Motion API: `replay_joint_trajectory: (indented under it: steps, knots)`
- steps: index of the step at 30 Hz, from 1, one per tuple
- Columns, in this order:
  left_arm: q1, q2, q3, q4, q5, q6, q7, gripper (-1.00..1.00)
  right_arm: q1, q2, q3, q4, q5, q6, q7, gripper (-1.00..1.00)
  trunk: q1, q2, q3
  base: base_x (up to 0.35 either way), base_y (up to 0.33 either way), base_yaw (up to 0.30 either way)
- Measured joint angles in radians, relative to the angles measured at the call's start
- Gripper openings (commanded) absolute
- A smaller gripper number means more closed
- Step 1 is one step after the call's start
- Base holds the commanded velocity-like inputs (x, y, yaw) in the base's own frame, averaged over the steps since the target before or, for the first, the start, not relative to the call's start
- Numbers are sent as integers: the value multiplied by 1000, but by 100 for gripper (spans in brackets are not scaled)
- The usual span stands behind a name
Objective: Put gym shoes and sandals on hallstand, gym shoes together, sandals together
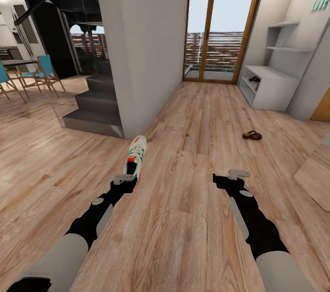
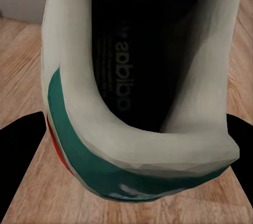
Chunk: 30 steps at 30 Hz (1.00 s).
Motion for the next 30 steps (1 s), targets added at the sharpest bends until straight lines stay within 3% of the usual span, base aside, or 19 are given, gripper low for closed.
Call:
replay_joint_trajectory:
  steps: [9,30]
  knots:
    - [0,0,0,0,0,0,0,-100,0,0,0,0,0,0,0,100,0,0,0,88,0,-13]
    - [1,0,0,1,3,0,-1,-100,0,0,0,0,0,0,0,100,-1,0,0,338,0,-207]
